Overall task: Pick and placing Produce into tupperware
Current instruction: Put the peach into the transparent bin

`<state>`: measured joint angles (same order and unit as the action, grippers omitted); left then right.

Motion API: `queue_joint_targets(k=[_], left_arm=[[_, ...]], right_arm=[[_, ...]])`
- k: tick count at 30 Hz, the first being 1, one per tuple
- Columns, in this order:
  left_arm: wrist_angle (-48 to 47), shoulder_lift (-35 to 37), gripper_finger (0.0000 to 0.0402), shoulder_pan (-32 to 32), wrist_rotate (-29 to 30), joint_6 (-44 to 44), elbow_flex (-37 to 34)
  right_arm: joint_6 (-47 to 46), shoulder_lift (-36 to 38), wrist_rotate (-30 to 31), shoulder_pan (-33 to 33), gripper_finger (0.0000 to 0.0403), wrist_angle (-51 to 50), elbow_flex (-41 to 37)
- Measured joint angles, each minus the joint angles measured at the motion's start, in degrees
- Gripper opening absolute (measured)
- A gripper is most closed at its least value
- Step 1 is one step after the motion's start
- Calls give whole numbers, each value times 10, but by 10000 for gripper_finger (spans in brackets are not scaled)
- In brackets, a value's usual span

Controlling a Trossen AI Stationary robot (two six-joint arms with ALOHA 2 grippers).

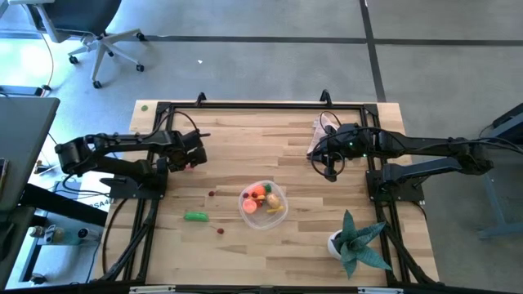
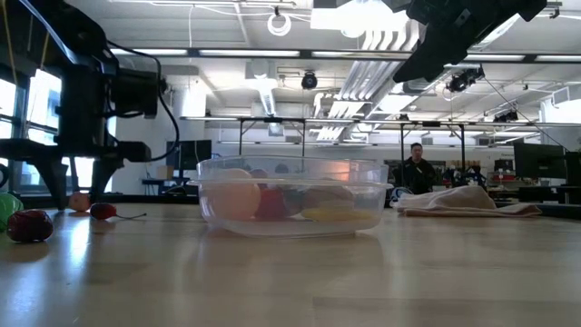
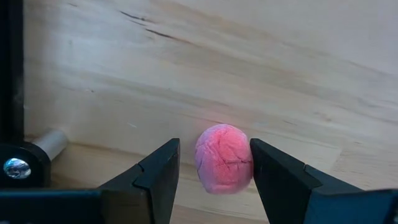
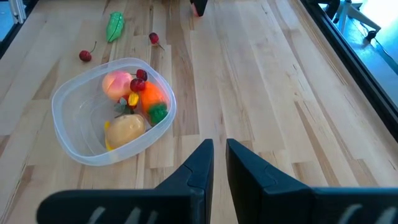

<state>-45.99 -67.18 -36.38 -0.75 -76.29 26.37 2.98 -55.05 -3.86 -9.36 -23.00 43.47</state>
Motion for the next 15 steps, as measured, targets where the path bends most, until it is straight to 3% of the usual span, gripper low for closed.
queue_joint_targets(k=[15], left_arm=[[6,-13,175,0,-7,13,1]], right_arm=[[0,0,0,0,32,0,0]])
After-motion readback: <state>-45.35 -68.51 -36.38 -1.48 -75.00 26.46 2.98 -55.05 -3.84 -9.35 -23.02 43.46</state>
